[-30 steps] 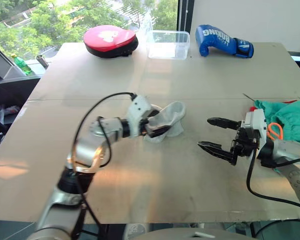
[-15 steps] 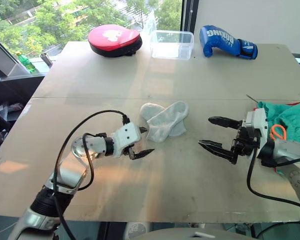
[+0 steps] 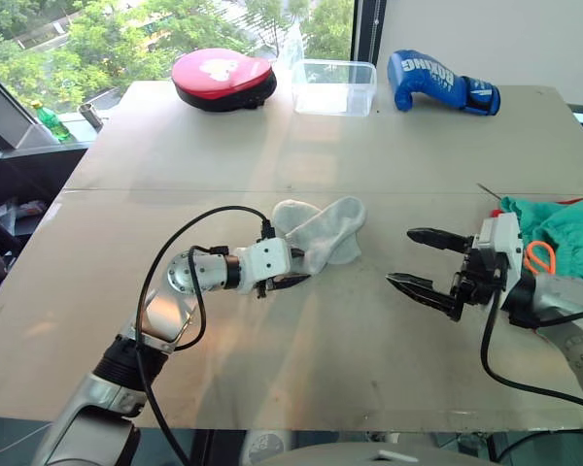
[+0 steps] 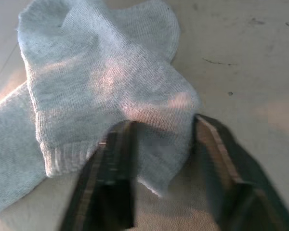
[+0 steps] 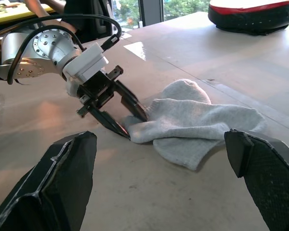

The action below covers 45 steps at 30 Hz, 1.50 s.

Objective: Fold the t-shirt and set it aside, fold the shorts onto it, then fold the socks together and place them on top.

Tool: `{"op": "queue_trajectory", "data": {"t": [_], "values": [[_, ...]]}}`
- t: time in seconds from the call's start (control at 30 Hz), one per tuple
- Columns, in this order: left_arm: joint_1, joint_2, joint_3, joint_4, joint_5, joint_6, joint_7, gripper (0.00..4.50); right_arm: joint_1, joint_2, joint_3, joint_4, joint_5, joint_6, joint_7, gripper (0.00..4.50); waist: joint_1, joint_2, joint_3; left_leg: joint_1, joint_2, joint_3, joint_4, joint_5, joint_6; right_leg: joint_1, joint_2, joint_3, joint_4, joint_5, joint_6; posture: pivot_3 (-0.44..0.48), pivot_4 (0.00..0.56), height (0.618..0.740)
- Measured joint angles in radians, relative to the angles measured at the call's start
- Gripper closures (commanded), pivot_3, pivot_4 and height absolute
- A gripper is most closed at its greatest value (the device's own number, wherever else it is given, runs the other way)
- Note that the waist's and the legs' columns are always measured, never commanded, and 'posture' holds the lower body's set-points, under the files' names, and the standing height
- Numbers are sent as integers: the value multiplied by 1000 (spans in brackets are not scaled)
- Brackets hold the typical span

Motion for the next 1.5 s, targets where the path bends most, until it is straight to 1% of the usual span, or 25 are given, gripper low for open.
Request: {"op": "queue_trajectory", "data": {"t": [0.03, 0.07, 0.23, 0.33, 0.4, 0.5, 0.53, 0.57, 0.63, 0.7, 0.73, 0.8, 0.9, 1.0, 1.1, 1.2, 1.3, 1.37, 1.47, 1.5], "values": [[-12, -3, 2, 8, 1, 10, 0, 4154, 5, 0, -3, 0, -1, 0, -2, 0, -1, 0, 0, 0, 0, 0, 0, 0, 0, 0, 0, 0, 0, 0, 0, 0, 150, 731], [-23, -6, 4, 9, -2, 19, -2, 4449, 7, 0, -3, 0, -2, 0, -4, 0, -1, 0, 0, 0, 0, 0, 0, 0, 0, 0, 0, 0, 0, 0, 0, 0, 150, 731], [-49, -17, 33, -22, -68, 91, -37, 4449, 15, 0, -6, -1, -2, 0, -6, 0, -3, 0, 0, -1, 0, 0, 0, 0, 0, 0, 0, 0, 0, 0, 0, 0, 150, 731], [-103, -12, 65, -113, -157, 196, -88, 4449, 25, -1, -7, -1, -1, 0, -6, 0, -1, 0, 0, -1, 0, -1, 0, 0, 0, 0, 0, -1, 0, 0, 0, 0, 150, 731], [-143, 4, 86, -182, -229, 294, -116, 4449, 25, -4, -10, -1, 0, 0, -5, 0, -3, 0, 0, -1, 0, -1, 0, 0, 0, 0, 0, -1, 0, 0, 0, 0, 150, 731], [-192, 22, 126, -303, -403, 509, -143, 4449, 25, -20, -28, -1, 1, 0, -3, 0, -6, 0, 0, -1, 0, -1, 0, 0, 0, 0, 0, -1, 0, 0, 0, 0, 150, 731], [-202, 20, 136, -325, -442, 551, -142, 4449, 25, -23, -34, -1, 1, 0, -3, 0, -6, 0, 0, -1, 0, -1, 0, 0, 0, 0, 0, -1, 0, 0, 0, 0, 150, 731], [-221, 18, 161, -360, -526, 641, -133, 4449, 25, -25, -44, 0, 1, 0, -3, 0, -6, 0, 0, -1, 0, -1, 0, 0, 0, 0, 0, -1, 0, 0, 0, 0, 150, 731], [-244, 17, 206, -407, -648, 760, -116, 4449, 27, -28, -51, 0, 1, 0, -2, 0, -7, 0, 0, -1, 0, -1, 0, 0, 0, 0, 0, -1, 0, 0, 0, 0, 150, 731], [-268, 9, 258, -420, -776, 877, -79, 4449, 29, -30, -53, 0, 2, 0, -1, 0, -7, 0, 0, -1, 0, -1, 0, 0, 0, 0, 0, -1, 1, 0, 0, 0, 150, 731], [-278, 8, 298, -420, -863, 956, -48, 4449, 30, -31, -53, 0, 4, 1, 0, 0, -8, 0, 0, -1, 0, -1, 0, 0, 0, 0, 0, -1, 0, 0, 0, 0, 150, 731], [-270, 26, 336, -414, -948, 1053, -10, 4449, 36, -34, -57, 1, 5, 1, 0, 0, -9, 0, 0, 0, 0, -1, 0, 0, 0, 0, 0, -1, 1, 0, 0, 0, 150, 731], [-220, 35, 348, -366, -965, 1125, 64, 4449, 33, -36, -59, 2, 5, 4, -2, 0, -8, 0, 0, 0, 0, -1, 0, 0, 0, 0, 0, -1, 1, 0, 0, 0, 150, 731], [-127, 54, 320, -280, -881, 1124, 130, 4449, 24, -35, -42, 2, 4, 13, -5, 0, -9, 0, 0, 0, 0, -1, 0, 0, 0, 0, 0, -1, 1, 0, 0, 0, 150, 731], [-75, 67, 297, -233, -830, 1115, 148, 4449, 7, -28, 0, 0, 4, 29, -12, 0, -4, -1, 1, -1, 0, -1, 0, 0, 0, -1, 0, -1, 1, 0, 0, 0, 150, 731], [-81, 73, 319, -229, -838, 1097, 131, 4449, -4, -19, 19, -14, 6, 42, -24, 0, 3, -1, 1, -1, 0, -1, 0, 0, 0, -1, 0, -1, 0, 0, 0, 0, 150, 731], [-133, 85, 375, -224, -877, 1098, 104, 4449, -5, -19, 29, -19, 11, 46, -24, 0, 3, -2, 1, -1, 0, -1, 0, 0, 0, -1, 0, -1, 0, 0, 0, 0, 150, 731], [-178, 135, 416, -201, -894, 1096, 67, 4449, -5, -20, 28, -19, 13, 46, -23, 0, -2, -2, 1, -1, 0, -1, 0, 0, 0, -1, 0, -1, 1, 0, 0, 0, 150, 731], [-227, 238, 463, -112, -884, 1074, 13, 4449, -3, -28, 24, -17, 14, 46, -21, 0, -11, -2, 1, 0, 0, -1, -2, 0, 0, -1, 0, -1, 1, 0, 0, 0, 150, 731], [-232, 290, 470, -78, -868, 1056, -22, 4449, -3, -30, 23, -17, 14, 46, -20, 0, -12, -2, 1, 0, 0, -1, -2, 0, 0, -1, 0, -1, 0, -1, -1, 0, 150, 731]]}}
